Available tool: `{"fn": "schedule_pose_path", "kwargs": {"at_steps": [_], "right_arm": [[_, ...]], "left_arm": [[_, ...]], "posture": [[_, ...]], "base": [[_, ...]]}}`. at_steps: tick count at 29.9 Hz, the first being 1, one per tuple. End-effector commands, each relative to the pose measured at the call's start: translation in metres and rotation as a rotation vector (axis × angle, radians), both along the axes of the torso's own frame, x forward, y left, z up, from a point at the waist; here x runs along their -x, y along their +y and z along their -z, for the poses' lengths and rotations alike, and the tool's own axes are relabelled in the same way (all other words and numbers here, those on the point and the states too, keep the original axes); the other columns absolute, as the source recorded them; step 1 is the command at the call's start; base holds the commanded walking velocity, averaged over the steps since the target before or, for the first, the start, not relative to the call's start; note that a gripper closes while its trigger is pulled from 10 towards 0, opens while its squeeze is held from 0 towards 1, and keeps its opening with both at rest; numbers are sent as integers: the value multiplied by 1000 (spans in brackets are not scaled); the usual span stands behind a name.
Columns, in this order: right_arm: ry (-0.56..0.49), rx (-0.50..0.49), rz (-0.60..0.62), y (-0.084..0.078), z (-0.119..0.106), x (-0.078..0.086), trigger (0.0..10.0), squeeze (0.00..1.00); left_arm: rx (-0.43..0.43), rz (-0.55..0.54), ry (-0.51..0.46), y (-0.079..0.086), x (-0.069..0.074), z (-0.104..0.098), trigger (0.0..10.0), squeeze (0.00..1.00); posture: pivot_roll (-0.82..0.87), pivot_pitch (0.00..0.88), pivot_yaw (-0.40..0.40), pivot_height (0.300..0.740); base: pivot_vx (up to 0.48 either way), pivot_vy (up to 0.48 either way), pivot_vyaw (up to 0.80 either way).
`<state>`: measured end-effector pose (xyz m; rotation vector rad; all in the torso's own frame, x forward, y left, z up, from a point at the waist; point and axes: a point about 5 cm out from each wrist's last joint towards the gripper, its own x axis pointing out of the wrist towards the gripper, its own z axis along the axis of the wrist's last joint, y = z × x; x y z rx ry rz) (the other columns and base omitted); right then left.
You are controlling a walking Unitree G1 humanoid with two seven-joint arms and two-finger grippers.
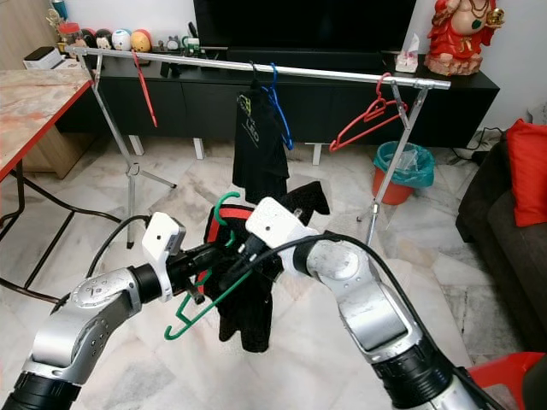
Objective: Hang hanger
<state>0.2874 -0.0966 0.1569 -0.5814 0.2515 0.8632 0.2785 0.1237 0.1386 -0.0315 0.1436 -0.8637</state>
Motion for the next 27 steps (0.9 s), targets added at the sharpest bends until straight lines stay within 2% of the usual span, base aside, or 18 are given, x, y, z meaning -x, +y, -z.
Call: {"fn": "schedule_pose_path", "kwargs": {"at_steps": [1, 2, 3, 8, 11, 15, 18, 19, 21, 22, 23, 27], "right_arm": [[-12, -4, -40, 4, -3, 4, 10000, 980], [-13, 2, -50, 3, -3, 5, 10000, 380], [-13, 9, -60, 1, -3, 5, 10000, 0], [-14, 30, -88, -6, -4, 7, 10000, 0], [-32, 58, -102, -25, -11, 6, 10000, 0], [-40, 53, -99, -30, -15, 5, 10000, 0], [-69, 34, -59, -50, -28, -1, 10000, 0], [-69, 34, -59, -50, -28, -1, 10000, 0], [-89, 32, -39, -63, -33, -4, 10000, 0], [-89, 32, -39, -63, -33, -4, 10000, 0], [-113, 25, -33, -76, -38, -6, 10000, 0], [-98, 39, -60, -90, -36, -7, 10000, 0]], "left_arm": [[16, 17, -43, -2, 0, -10, 10000, 0], [16, 16, -43, -2, 0, -10, 10000, 0], [16, 16, -43, -2, 0, -10, 10000, 0], [16, 16, -44, -2, 0, -10, 10000, 0], [16, 16, -42, -1, 0, -10, 10000, 0], [16, 16, -40, -1, 0, -9, 10000, 0], [16, 19, -37, -1, 1, -9, 10000, 0], [16, 19, -37, -1, 1, -9, 10000, 0], [15, 26, -34, -1, 1, -9, 10000, 0], [15, 26, -34, -1, 1, -9, 10000, 0], [3, 51, -27, -1, 3, -8, 10000, 0], [-25, 102, -14, 0, 6, -6, 10000, 0]], "posture": [[-41, 0, -2, 740], [-41, 0, -2, 740], [-43, 0, -1, 740], [-43, 0, -1, 740], [-46, 0, -1, 740], [-46, 0, -1, 740], [-49, 0, 0, 740], [-49, 0, 0, 740], [-49, 0, 2, 740], [-49, 0, 2, 740], [-50, 0, 3, 740], [-50, 0, 3, 740]], "base": [[0, 0, 0], [0, 0, 0], [0, 0, 0], [0, 0, 0], [0, 0, 0], [0, 0, 0], [0, 0, 0], [0, 0, 0], [0, 0, 0], [0, 0, 0], [0, 0, 0], [0, 0, 0]]}}
